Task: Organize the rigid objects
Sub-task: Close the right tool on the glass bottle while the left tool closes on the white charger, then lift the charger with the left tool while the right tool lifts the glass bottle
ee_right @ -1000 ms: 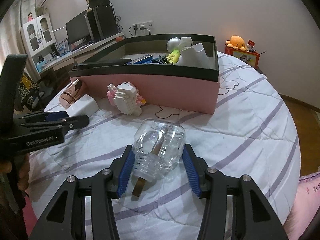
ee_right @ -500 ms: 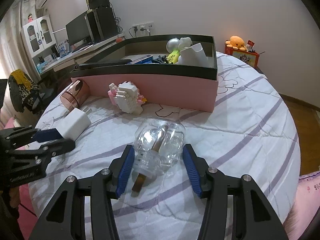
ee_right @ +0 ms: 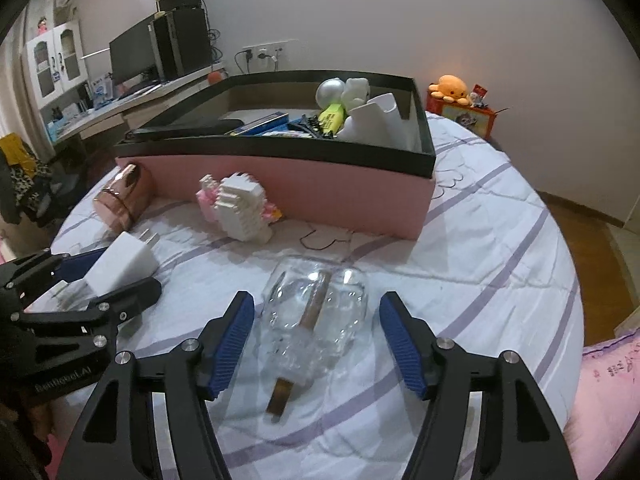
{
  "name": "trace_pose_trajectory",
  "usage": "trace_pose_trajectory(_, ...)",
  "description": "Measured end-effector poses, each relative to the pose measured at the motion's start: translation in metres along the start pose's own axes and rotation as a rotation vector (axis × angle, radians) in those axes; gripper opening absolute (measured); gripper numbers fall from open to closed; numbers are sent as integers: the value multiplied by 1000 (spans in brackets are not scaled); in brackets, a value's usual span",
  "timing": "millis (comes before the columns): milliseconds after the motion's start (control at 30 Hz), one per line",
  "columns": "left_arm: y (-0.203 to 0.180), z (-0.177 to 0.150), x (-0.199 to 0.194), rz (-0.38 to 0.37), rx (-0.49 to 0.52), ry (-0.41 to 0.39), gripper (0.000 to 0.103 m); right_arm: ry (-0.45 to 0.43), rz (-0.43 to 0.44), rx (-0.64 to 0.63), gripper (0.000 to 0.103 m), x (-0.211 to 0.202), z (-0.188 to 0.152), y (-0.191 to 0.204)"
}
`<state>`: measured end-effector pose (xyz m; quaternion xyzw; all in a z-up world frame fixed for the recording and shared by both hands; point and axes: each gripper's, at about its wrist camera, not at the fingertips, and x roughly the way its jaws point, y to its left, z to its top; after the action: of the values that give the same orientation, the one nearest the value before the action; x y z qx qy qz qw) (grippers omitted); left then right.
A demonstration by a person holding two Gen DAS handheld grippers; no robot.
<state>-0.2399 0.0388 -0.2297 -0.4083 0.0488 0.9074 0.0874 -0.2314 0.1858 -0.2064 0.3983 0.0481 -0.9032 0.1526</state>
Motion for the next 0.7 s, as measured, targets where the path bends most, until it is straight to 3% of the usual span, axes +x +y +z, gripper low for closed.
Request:
trace_pose_trajectory(33,1,0,-1,0,-4,-11,41,1,-7,-10,55,1,0,1)
trace_pose_trajectory(200,10,-1,-5,-1,-58,-21,40,-2,1,-36,53,0,-1,4)
trace_pose_trajectory(433,18,-7,-22,-67,-114,-27,40,-18,33,-17,53,-9,-5,3)
trace_pose_trajectory(700,20,-2,-65,-50,-109,-113,40,-109,92,-4,53,-47,-4,10)
